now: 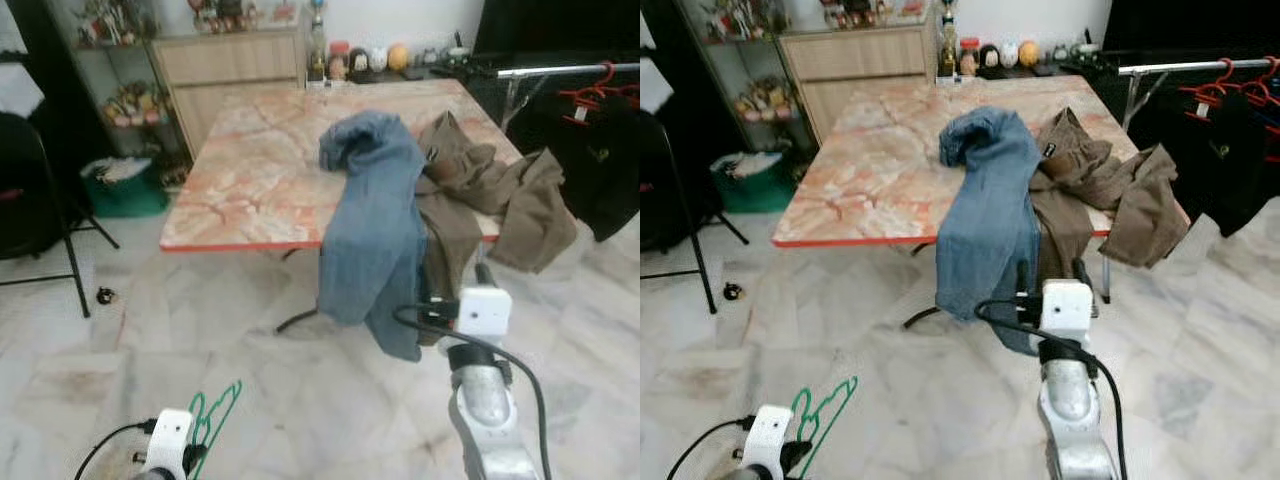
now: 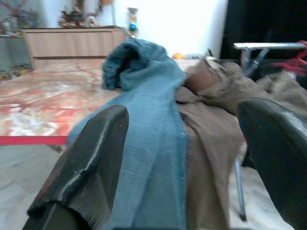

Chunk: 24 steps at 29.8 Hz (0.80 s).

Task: Hang hanger

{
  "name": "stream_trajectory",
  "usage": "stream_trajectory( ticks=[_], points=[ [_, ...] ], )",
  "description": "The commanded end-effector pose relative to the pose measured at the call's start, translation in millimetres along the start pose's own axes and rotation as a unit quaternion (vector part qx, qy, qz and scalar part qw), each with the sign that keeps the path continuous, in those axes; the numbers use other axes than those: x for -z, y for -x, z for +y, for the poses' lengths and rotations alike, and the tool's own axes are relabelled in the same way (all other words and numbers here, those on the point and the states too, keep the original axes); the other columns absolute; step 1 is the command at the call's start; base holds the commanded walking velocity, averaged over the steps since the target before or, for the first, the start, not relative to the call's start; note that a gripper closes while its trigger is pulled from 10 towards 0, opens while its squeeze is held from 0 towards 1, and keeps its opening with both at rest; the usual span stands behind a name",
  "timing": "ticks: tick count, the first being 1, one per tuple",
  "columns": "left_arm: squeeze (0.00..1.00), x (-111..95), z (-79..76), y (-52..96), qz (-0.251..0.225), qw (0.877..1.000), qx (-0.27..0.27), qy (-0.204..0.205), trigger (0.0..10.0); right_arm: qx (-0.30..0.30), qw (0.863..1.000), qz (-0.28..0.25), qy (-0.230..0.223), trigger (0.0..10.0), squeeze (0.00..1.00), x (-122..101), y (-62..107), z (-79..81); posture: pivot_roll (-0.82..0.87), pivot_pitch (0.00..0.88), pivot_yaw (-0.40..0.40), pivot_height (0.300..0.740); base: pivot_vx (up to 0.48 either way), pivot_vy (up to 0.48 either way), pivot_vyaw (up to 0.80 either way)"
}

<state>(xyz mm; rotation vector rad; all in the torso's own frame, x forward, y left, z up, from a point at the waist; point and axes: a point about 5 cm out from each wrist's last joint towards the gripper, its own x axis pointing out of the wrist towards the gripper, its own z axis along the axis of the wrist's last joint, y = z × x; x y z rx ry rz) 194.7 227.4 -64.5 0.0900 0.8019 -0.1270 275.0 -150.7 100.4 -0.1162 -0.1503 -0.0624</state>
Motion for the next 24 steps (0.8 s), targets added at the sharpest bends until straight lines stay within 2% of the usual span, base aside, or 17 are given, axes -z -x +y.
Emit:
stream_trajectory(
  ticks=[1,5,24],
  points=[
    [0.00,-1.1,4.9,0.7,0.004,1.000,-0.005,-0.011,10.0,-0.002,1.000,-0.004,0.000,10.0,0.00,-1.7,-1.7,1.1,0.08,0.000,0.050,0.740,0.000,0.000,0.00],
    [0.00,-1.0,4.3,0.7,0.003,1.000,-0.004,-0.014,10.0,-0.004,1.000,-0.003,0.000,10.0,0.00,-1.1,-1.3,1.3,0.08,0.000,0.049,0.740,0.000,0.000,0.00],
    [0.00,-4.0,3.8,-0.1,-0.003,1.000,-0.002,-0.015,10.0,-0.004,1.000,-0.002,0.001,10.0,0.00,-1.3,-2.6,1.2,0.08,0.004,0.050,0.740,0.000,-0.321,0.00]
  ],
)
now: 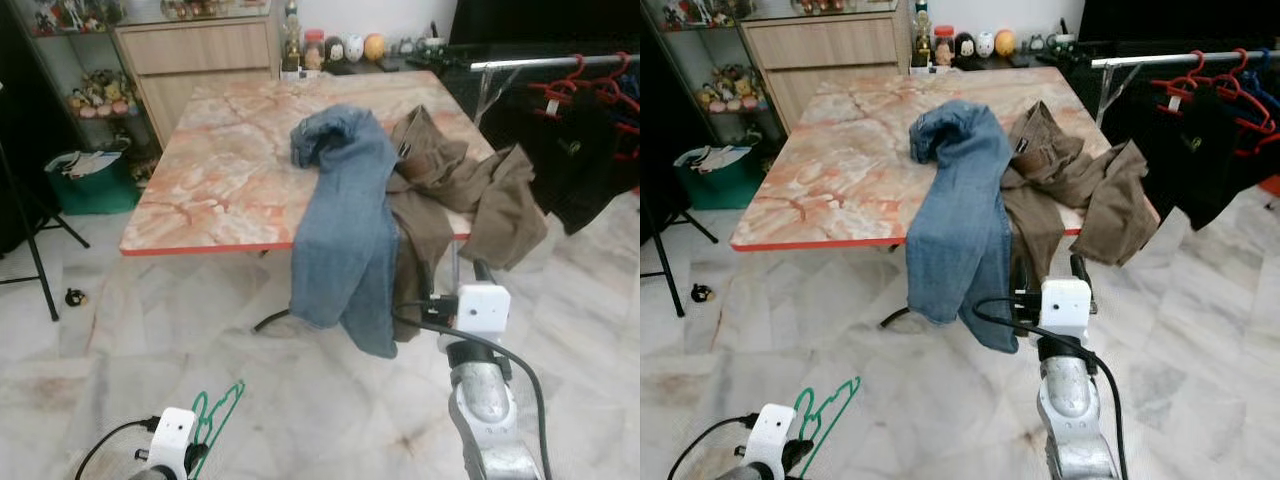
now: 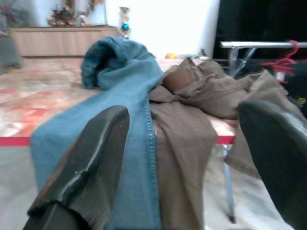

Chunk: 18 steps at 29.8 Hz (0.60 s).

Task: Hang hanger

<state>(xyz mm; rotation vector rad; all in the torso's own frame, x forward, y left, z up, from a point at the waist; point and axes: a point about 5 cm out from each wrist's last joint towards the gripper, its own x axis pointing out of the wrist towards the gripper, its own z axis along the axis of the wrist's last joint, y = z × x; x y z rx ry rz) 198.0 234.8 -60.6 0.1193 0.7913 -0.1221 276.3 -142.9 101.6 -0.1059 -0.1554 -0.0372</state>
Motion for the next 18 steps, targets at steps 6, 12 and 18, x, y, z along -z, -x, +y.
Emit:
stream_trajectory(
  ticks=[6,12,18],
  points=[
    [0.00,0.8,-4.3,-1.0,0.003,1.000,0.006,-0.003,10.0,0.007,1.000,0.001,0.007,10.0,0.00,0.6,-0.4,-5.6,0.09,0.006,0.050,0.740,0.000,-0.326,0.00],
    [0.00,1.7,-4.2,-0.7,0.006,1.000,0.008,-0.009,10.0,0.000,1.000,-0.004,0.020,10.0,0.00,-0.6,0.2,-4.6,0.09,0.011,0.051,0.740,0.000,-0.315,0.00],
    [0.00,3.0,-4.7,-0.4,0.009,1.000,0.010,-0.011,10.0,-0.013,1.000,-0.003,0.028,10.0,0.00,0.0,0.5,-0.8,0.09,0.011,0.051,0.740,0.000,-0.303,0.70]
  ],
)
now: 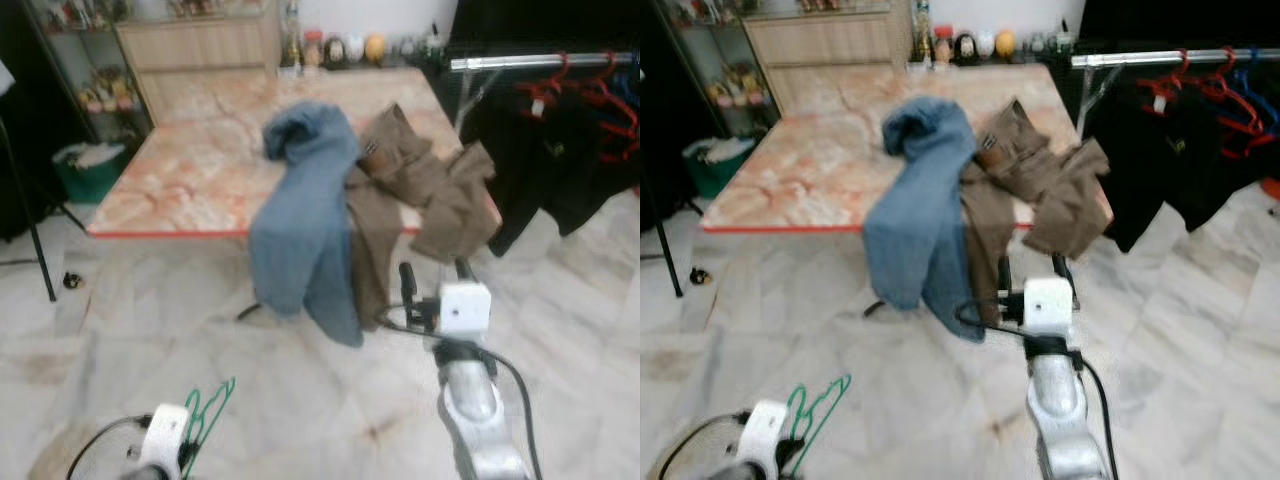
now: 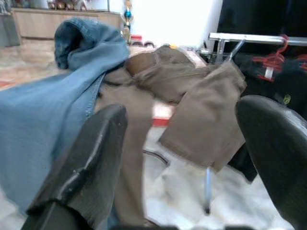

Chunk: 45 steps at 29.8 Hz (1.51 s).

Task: Hang hanger

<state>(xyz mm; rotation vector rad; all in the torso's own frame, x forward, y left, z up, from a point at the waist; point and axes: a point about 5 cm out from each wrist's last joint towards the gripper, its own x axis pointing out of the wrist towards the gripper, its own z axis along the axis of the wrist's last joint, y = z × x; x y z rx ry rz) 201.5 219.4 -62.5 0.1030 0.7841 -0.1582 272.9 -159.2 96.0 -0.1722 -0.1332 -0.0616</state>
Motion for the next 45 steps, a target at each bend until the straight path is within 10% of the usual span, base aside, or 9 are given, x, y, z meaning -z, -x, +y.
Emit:
stream_trajectory(
  ticks=[1,45],
  points=[
    [0.00,6.7,9.8,4.8,0.014,1.000,-0.009,-0.011,10.0,-0.022,1.000,-0.015,-0.006,10.0,0.00,-7.7,-2.6,14.8,0.09,0.012,0.051,0.740,0.000,-0.296,0.80],
    [0.00,8.7,7.4,4.6,0.019,1.000,-0.007,-0.012,10.0,-0.026,0.999,-0.005,-0.028,10.0,0.00,-5.2,-3.0,15.7,0.09,0.014,0.049,0.740,0.000,-0.298,0.05]
  ],
)
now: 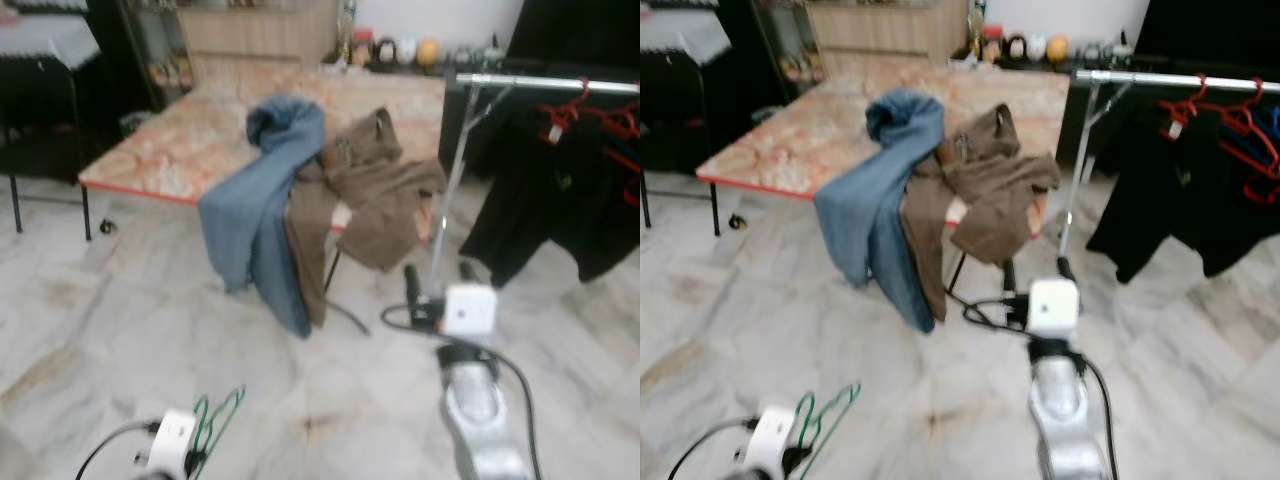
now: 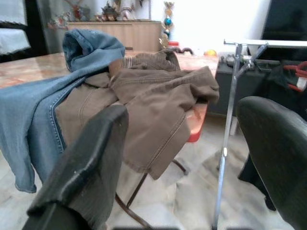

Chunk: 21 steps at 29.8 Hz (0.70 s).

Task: Hang hanger

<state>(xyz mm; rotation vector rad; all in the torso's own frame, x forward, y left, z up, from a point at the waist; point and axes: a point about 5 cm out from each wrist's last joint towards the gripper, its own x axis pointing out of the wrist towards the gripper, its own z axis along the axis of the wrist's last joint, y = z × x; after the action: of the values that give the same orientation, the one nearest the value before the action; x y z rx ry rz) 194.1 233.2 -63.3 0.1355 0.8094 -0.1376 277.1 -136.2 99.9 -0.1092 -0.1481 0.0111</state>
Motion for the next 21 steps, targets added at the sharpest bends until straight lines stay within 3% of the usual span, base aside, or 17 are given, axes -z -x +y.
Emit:
stream_trajectory(
  ticks=[1,9,21],
  points=[
    [0.00,0.8,-4.9,-1.3,0.005,1.000,0.007,-0.002,10.0,0.008,1.000,0.005,0.006,10.0,0.00,1.8,1.0,-6.8,0.09,0.014,0.049,0.740,0.000,-0.307,0.00],
    [0.00,3.7,-3.7,-0.3,0.011,1.000,0.004,0.000,10.0,0.025,1.000,0.013,0.003,10.0,0.00,3.5,-0.2,-11.6,0.09,0.014,0.048,0.740,0.000,-0.307,0.00],
    [0.00,4.2,-1.4,0.4,0.013,1.000,0.003,-0.003,10.0,0.031,0.999,0.019,0.002,10.0,0.00,5.5,-0.9,-12.0,0.08,0.004,0.051,0.740,0.000,-0.309,-0.70]
  ],
)
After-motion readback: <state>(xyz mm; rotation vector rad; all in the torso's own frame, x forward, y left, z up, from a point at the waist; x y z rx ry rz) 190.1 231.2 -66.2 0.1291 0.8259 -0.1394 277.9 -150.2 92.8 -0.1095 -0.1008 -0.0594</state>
